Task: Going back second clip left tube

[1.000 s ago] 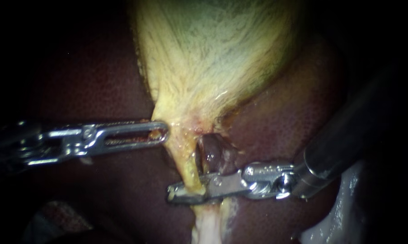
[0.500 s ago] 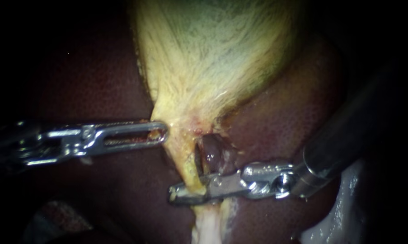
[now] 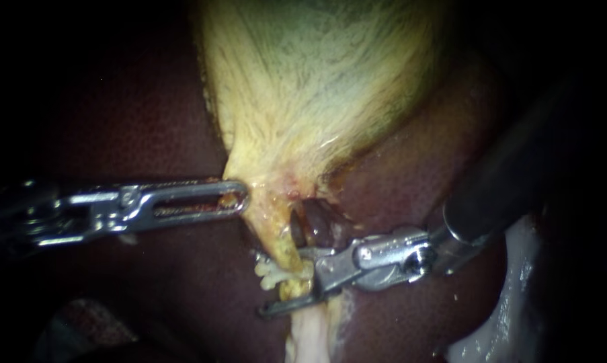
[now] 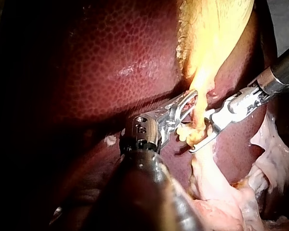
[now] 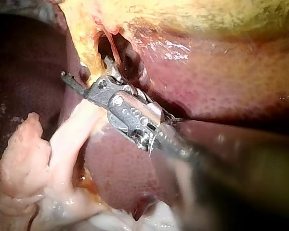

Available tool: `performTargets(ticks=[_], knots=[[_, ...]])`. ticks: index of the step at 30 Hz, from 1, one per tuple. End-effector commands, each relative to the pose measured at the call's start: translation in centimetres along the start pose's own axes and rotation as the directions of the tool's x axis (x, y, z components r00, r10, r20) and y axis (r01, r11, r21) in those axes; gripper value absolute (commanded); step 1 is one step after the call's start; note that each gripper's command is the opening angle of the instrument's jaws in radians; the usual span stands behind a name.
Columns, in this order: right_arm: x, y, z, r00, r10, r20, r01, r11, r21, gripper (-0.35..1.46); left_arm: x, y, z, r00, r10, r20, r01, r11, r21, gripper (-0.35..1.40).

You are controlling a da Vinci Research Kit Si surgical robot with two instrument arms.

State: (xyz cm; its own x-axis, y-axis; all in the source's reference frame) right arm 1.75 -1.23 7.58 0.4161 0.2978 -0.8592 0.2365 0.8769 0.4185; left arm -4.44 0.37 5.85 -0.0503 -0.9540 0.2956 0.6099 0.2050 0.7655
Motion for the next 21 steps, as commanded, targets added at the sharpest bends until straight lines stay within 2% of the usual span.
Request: performTargets(ticks=[1,11,21], knots=[[0.00,0.00,-0.02,1.000,-0.001,0.002,0.001,1.000,0.002,0.60,0.00,0.00,-0.01,1.0000,0.000,0.000,0.000,1.000,0.000,-0.35],[-0.08,-0.01,-0.19,1.000,-0.010,0.001,0.010,1.000,0.010,0.60,0.00,0.00,-0.01,1.0000,0.000,0.000,0.000,1.000,0.000,-0.35],[-0.01,-0.08,-0.40,1.000,-0.007,-0.003,0.007,1.000,0.022,0.60,0.01,0.02,-0.04,1.0000,0.001,-0.001,-0.001,1.000,0.001,-0.35]])
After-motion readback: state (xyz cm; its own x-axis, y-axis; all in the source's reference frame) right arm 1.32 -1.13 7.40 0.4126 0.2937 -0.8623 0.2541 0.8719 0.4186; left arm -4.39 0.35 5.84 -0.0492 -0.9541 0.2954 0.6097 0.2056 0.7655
